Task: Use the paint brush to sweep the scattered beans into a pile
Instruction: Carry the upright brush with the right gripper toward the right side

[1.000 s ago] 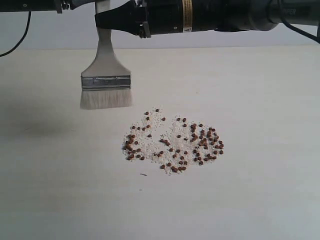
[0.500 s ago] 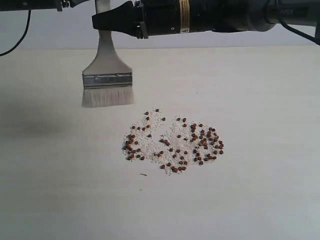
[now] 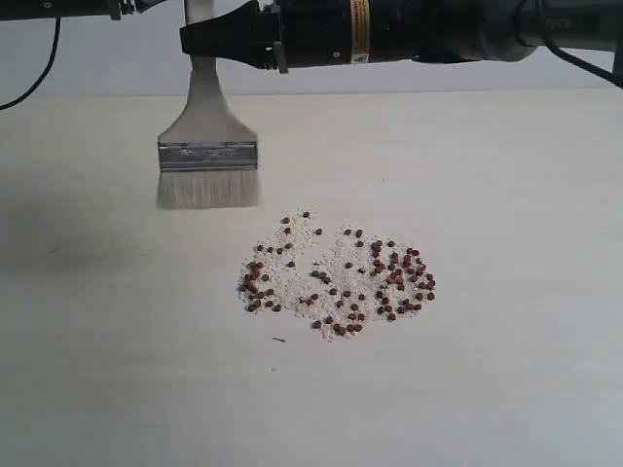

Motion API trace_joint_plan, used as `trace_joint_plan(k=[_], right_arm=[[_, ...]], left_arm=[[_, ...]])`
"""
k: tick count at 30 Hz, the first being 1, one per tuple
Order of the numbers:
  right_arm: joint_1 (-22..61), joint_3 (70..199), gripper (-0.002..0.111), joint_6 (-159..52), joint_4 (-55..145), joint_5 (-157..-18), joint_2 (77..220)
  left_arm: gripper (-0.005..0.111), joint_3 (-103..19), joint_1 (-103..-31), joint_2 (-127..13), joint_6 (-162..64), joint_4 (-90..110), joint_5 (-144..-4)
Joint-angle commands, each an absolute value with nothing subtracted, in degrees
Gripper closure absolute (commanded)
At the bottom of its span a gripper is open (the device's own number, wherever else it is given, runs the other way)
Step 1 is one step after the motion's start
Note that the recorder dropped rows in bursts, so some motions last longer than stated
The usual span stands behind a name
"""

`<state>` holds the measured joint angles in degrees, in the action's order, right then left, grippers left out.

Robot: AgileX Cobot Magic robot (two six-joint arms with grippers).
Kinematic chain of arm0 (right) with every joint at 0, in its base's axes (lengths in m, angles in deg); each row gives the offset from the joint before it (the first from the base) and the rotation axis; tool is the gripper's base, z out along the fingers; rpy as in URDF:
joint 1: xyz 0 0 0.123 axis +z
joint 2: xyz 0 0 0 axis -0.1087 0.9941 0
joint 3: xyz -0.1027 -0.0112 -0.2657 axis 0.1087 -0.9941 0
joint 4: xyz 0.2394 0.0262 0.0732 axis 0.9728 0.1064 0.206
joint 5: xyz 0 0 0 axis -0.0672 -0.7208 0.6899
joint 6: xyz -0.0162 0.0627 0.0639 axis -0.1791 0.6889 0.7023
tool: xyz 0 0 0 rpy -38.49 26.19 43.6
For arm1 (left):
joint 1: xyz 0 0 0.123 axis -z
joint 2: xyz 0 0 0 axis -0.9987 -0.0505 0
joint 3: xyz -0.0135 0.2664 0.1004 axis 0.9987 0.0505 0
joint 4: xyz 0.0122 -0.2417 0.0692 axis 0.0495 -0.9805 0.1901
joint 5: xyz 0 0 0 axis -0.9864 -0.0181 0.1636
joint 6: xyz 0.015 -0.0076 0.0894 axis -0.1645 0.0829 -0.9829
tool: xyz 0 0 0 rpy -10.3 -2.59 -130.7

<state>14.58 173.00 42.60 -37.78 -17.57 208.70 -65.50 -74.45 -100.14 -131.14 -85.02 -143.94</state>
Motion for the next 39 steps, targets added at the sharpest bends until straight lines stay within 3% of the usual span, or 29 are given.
trace_joint_plan(k=[1,3,5,11,13,15,17,23,28,35,39], right_arm=[[14.7,172.9,0.108,41.5,-35.7,-25.7,207.1],[14.7,172.9,0.108,41.1,-37.5,-32.4,206.2],[14.7,172.9,0.108,40.0,-40.2,-38.8,205.0],[14.7,172.9,0.108,40.0,-50.0,-55.7,201.4],[14.7,172.9,0.108,40.0,-55.1,-60.2,199.7],[14.4,172.6,0.108,40.0,-55.1,-62.5,198.0],[14.3,172.0,0.108,40.0,-55.1,-64.3,195.7],[14.3,166.0,0.108,40.0,-55.1,-73.7,187.3],[14.3,157.0,0.108,40.0,-55.1,-78.6,179.2],[14.3,143.7,0.108,40.3,-55.1,-85.6,167.7],[14.3,136.7,0.108,40.4,-55.1,-86.3,161.3]], left_arm=[[0.059,-65.3,-75.3,-99.8,-132.2,-85.7,-142.5],[0.044,-65.3,-76.1,-99.8,-132.9,-85.7,-142.1],[0.037,-65.3,-77.3,-99.8,-133.0,-86.2,-142.0],[0.037,-65.3,-81.3,-99.8,-133.1,-88.2,-142.5],[0.047,-65.3,-82.2,-99.8,-132.3,-87.9,-143.7],[0.07,-65.3,-82.7,-99.8,-131.2,-87.2,-143.9],[0.105,-65.3,-83.1,-99.8,-130.8,-85.7,-143.9],[0.107,-62.6,-83.1,-97.1,-130.3,-81.7,-141.4],[0.107,-51.4,-83.0,-87.2,-131.5,-81.2,-127.6],[0.107,-29.4,-79.4,-63.6,-138.9,-88.1,-102.3],[0.107,-17.2,-77.8,-48.0,-142.0,-90.4,-96.2]])
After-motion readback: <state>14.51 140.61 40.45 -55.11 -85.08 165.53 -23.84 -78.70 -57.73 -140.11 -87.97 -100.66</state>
